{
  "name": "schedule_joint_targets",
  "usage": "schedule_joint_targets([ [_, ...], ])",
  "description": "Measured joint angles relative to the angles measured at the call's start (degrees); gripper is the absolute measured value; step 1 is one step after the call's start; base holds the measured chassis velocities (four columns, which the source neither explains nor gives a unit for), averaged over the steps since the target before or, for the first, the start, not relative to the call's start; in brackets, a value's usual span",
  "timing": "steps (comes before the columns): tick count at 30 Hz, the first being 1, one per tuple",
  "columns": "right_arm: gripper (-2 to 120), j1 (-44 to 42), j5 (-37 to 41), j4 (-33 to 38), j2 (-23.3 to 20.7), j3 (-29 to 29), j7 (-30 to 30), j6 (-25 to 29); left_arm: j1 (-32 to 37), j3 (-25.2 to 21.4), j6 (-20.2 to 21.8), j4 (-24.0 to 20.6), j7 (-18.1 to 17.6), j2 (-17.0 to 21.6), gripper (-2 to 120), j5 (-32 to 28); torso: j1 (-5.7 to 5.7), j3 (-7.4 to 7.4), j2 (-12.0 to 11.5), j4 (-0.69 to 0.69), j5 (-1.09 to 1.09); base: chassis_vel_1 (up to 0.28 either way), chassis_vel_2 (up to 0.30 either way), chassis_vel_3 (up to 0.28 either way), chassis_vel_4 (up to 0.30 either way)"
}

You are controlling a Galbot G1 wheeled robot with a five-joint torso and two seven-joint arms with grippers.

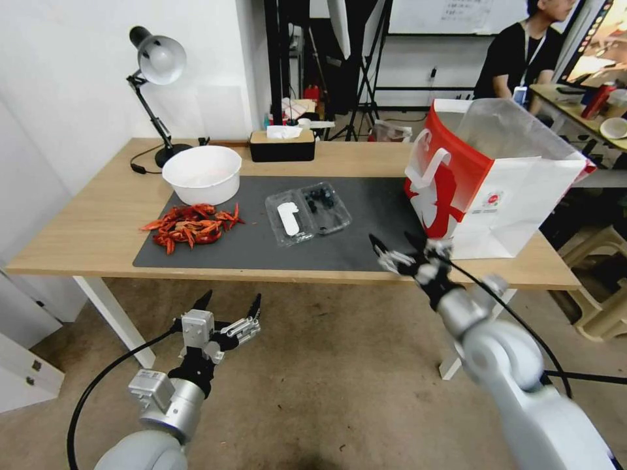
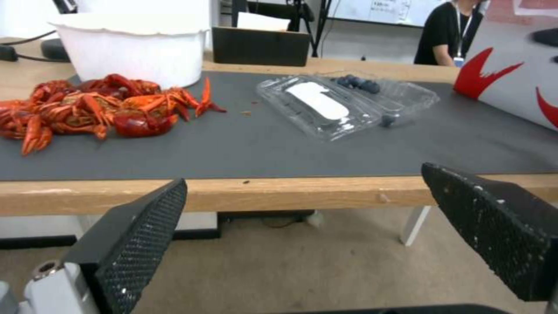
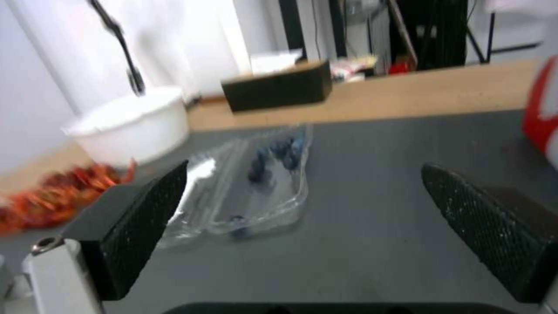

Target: Close the takeout container lid, then place the container into the takeout bag.

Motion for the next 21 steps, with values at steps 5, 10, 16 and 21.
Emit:
schedule_joint_targets([
  [5,100,10.0,-2.1,-6.1,-0.8,-6.4,4.0,-7.8,0.5,-0.2,-1.1,0.5,-0.1,-0.5,100,0.4,0.0,-0.01,0.0,-0.02,0.01,0.0,0.0,0.0,0.0],
  [10,100,18.6,-2.6,-11.6,-0.9,-12.0,6.0,-11.6,0.7,-0.4,-1.5,1.1,-0.2,-0.8,100,0.5,0.0,-0.01,0.0,-0.01,-0.01,0.0,0.0,0.0,0.0],
  [16,100,24.6,-2.9,-15.8,-0.7,-16.9,7.7,-15.6,0.6,-0.1,-1.5,1.3,-0.2,-1.3,100,0.8,0.0,-0.01,0.0,-0.02,0.02,0.0,0.0,0.0,0.0],
  [21,100,29.6,-3.3,-19.9,-0.6,-21.7,7.2,-19.0,0.6,0.1,-1.7,1.7,-0.2,-1.5,100,1.1,-0.01,-0.01,0.0,-0.01,0.02,0.0,0.0,0.0,0.0],
])
